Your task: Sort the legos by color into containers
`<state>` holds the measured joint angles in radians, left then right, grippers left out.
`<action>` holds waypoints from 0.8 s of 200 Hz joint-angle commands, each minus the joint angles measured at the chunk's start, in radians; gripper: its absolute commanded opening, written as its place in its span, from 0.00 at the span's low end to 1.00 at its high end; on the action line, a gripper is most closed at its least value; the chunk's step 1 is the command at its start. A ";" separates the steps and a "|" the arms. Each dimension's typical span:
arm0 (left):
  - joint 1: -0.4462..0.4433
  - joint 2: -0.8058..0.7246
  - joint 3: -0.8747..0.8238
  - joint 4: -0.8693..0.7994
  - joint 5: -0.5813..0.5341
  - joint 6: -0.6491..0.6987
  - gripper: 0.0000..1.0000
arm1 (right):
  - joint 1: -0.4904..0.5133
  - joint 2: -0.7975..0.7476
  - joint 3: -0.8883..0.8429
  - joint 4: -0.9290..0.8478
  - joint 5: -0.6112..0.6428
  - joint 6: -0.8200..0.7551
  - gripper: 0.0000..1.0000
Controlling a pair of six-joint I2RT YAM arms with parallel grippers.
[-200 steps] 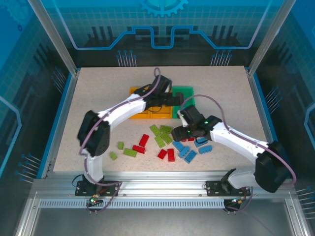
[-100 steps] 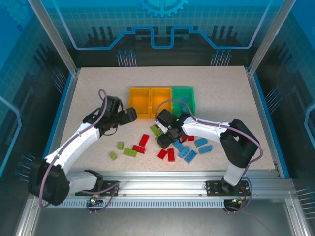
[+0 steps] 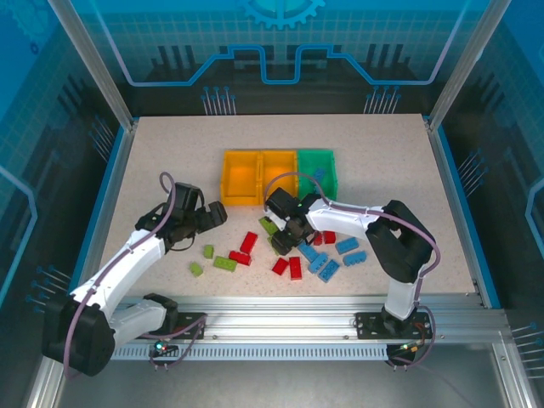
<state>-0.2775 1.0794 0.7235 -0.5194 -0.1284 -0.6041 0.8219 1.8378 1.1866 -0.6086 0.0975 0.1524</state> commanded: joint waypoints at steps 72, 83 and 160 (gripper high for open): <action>0.008 -0.024 -0.026 -0.011 -0.013 -0.018 0.99 | -0.034 0.004 0.010 -0.005 0.000 -0.004 0.37; 0.008 -0.023 -0.028 -0.010 -0.013 -0.019 0.99 | -0.036 -0.016 0.011 -0.003 -0.014 -0.001 0.36; 0.008 -0.016 -0.046 -0.014 -0.015 -0.031 0.99 | -0.068 -0.106 0.118 -0.041 -0.071 0.027 0.33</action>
<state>-0.2775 1.0721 0.6971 -0.5194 -0.1284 -0.6052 0.7860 1.7763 1.2427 -0.6281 0.0628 0.1551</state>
